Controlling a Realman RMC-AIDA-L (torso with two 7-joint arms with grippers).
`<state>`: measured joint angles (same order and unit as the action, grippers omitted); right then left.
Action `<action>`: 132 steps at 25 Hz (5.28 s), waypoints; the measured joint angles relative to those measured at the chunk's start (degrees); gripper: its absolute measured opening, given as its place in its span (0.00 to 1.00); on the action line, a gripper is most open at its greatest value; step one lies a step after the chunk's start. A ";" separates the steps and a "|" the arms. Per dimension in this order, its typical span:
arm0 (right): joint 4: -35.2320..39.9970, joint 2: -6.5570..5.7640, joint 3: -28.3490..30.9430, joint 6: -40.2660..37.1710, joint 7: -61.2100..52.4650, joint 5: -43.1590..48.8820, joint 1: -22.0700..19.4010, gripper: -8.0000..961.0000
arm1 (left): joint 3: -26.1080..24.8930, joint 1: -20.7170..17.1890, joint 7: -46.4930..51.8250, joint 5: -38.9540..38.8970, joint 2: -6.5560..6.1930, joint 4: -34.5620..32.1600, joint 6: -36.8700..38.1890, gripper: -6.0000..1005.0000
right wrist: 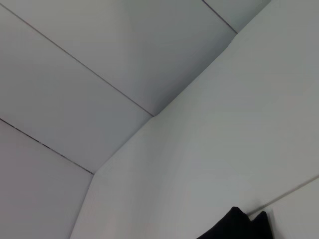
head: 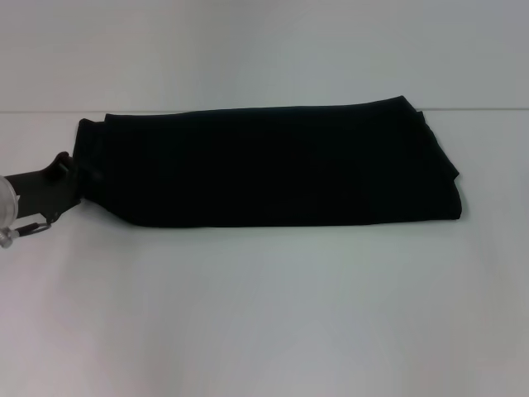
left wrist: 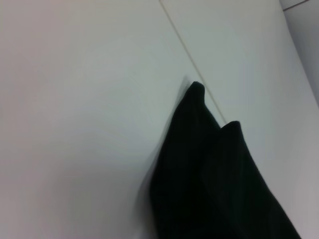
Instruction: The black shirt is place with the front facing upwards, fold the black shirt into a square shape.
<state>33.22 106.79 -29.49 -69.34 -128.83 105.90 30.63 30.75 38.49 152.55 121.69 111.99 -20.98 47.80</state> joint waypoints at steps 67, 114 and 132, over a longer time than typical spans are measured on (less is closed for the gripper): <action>-4.31 0.55 -1.73 -0.53 2.21 2.05 0.86 0.82 | 41.40 11.75 -13.74 -1.27 10.64 -25.24 19.10 0.39; -4.39 1.39 -2.19 -0.18 2.36 4.67 2.98 0.82 | 12.63 17.28 2.79 -3.66 10.33 5.69 -11.99 0.70; -4.46 1.87 -2.29 -0.14 2.05 4.83 4.12 0.83 | 9.46 13.88 -28.90 -30.57 8.49 -0.54 22.55 0.70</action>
<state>28.76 108.65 -31.78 -69.47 -126.78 110.74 34.74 40.21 52.37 123.65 91.13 120.48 -21.52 70.34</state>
